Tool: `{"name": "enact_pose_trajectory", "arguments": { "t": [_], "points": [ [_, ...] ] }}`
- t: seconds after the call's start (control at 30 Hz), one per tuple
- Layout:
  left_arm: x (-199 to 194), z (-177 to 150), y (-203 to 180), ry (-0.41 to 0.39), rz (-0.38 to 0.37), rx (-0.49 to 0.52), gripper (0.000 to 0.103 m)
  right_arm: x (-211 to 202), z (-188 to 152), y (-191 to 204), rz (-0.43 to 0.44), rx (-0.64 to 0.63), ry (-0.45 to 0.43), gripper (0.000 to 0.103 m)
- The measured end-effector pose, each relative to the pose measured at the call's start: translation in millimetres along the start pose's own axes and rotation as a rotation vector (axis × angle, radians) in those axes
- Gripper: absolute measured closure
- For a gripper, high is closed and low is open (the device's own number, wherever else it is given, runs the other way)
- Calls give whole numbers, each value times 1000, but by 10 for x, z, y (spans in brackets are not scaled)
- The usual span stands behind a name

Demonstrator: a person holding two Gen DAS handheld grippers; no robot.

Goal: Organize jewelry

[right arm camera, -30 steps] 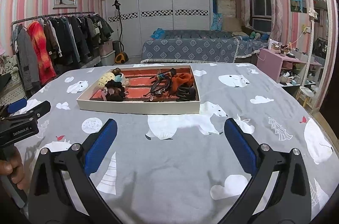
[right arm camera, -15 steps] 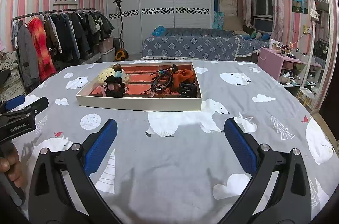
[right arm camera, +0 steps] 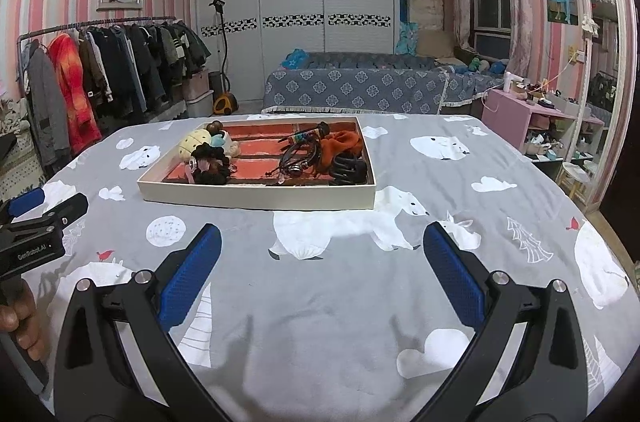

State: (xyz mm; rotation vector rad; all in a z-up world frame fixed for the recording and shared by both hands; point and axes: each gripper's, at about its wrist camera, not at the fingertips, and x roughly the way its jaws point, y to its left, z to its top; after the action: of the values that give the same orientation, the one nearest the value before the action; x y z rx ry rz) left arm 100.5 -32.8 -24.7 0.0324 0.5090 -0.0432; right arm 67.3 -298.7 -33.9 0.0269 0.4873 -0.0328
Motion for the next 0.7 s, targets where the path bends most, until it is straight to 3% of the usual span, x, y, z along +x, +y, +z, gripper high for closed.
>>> {"name": "enact_pose_trajectory", "arguments": {
  "t": [0.7],
  "points": [
    [1,25,-7,-5,7,9,4,-10,25,12,7,-3,1,5]
  ]
}}
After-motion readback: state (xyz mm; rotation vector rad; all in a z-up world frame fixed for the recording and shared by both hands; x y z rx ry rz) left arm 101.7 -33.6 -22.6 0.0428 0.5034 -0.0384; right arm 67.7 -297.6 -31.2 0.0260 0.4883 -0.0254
